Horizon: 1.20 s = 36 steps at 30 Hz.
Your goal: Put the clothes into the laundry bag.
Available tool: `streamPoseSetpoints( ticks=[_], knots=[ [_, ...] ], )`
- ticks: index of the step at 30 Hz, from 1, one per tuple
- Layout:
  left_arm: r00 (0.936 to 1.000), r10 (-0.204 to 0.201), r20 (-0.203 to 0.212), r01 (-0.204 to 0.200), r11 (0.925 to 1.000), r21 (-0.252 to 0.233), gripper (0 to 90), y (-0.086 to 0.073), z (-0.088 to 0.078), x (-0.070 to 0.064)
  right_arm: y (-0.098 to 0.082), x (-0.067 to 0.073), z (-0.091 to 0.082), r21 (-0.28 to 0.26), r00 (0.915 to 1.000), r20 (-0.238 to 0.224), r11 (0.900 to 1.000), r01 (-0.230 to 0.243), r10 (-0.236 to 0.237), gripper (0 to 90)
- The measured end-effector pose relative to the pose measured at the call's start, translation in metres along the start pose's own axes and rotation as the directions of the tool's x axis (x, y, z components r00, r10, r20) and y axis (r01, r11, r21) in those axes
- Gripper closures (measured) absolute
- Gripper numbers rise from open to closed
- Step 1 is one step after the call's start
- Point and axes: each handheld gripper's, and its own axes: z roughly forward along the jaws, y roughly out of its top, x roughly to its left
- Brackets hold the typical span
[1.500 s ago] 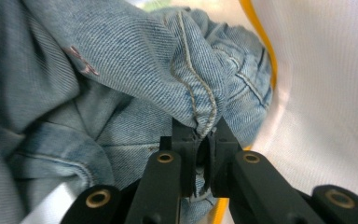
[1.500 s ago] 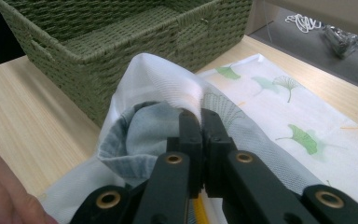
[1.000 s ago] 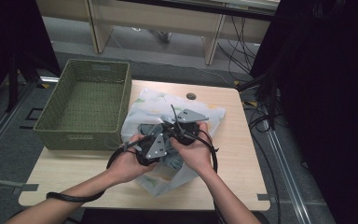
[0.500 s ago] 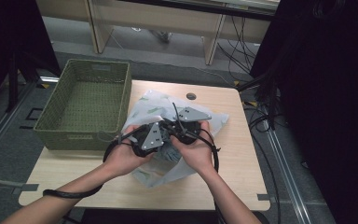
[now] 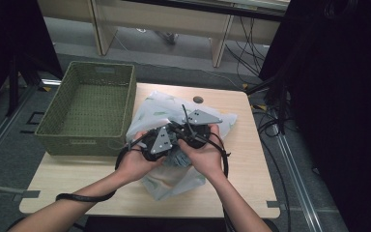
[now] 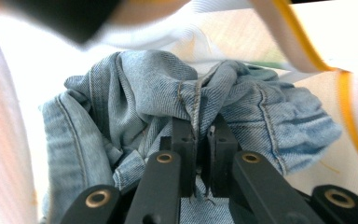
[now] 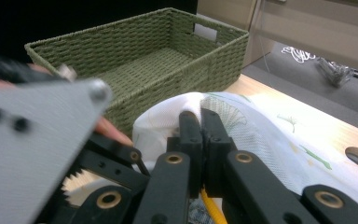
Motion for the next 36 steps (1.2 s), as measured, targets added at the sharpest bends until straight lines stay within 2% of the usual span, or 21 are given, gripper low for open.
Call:
streamPoseSetpoints(
  ticks=[2, 8, 13, 15, 16, 21, 23, 25, 29, 32, 36],
  knots=[
    [1.0000, -0.008, 0.003, 0.008, 1.0000, 0.000, 83.3, -0.003, 0.005, 0.001, 0.000, -0.001, -0.001, 0.000, 1.0000, 0.001, 1.000, 0.000, 0.000, 90.0],
    [1.0000, 0.008, 0.003, -0.008, 0.9994, 0.035, 82.8, -0.009, 0.021, 0.000, 0.000, -0.003, -0.001, -0.004, 1.0000, 0.007, 1.000, -0.005, 0.005, 90.0],
    [0.9994, 0.025, 0.024, -0.027, 0.9956, 0.089, 81.8, -0.020, 0.036, -0.004, -0.001, -0.007, -0.001, -0.002, 0.9998, 0.018, 1.000, -0.012, 0.012, 90.0],
    [0.9990, 0.035, 0.029, -0.038, 0.9932, 0.110, 81.2, -0.025, 0.041, -0.006, -0.002, -0.008, -0.002, 0.007, 0.9991, 0.023, 0.999, -0.035, 0.035, 90.0],
    [0.9991, 0.031, 0.028, -0.034, 0.9927, 0.116, 81.0, -0.027, 0.043, -0.007, -0.003, -0.009, -0.001, 0.003, 0.9996, 0.022, 1.000, -0.018, 0.018, 90.0],
    [0.9987, 0.044, 0.026, -0.047, 0.9894, 0.137, 79.8, -0.032, 0.049, -0.007, -0.004, -0.011, 0.000, 0.010, 0.9994, 0.027, 1.000, -0.021, 0.021, 90.0],
    [0.9990, 0.037, 0.025, -0.040, 0.9894, 0.139, 78.7, -0.032, 0.051, -0.007, -0.005, -0.011, 0.001, 0.012, 0.9995, 0.024, 1.000, -0.023, 0.022, 90.0],
    [0.9985, 0.038, 0.040, -0.044, 0.9880, 0.148, 75.2, -0.032, 0.054, -0.007, -0.005, -0.011, 0.001, 0.014, 0.9995, 0.024, 1.000, -0.020, 0.020, 90.0],
    [0.9968, 0.070, 0.038, -0.075, 0.9876, 0.138, 59.6, -0.033, 0.050, -0.010, -0.006, -0.012, 0.001, 0.015, 0.9994, 0.027, 1.000, -0.023, 0.023, 90.0],
    [0.9967, 0.077, 0.025, -0.080, 0.9878, 0.134, 47.1, -0.031, 0.039, -0.013, -0.006, -0.013, 0.000, 0.017, 0.9993, 0.030, 1.000, -0.024, 0.024, 90.0],
    [0.9952, 0.089, 0.041, -0.093, 0.9878, 0.125, 39.8, -0.028, 0.021, -0.015, -0.006, -0.013, 0.000, 0.015, 0.9993, 0.030, 1.000, -0.024, 0.024, 90.0]
  ],
)
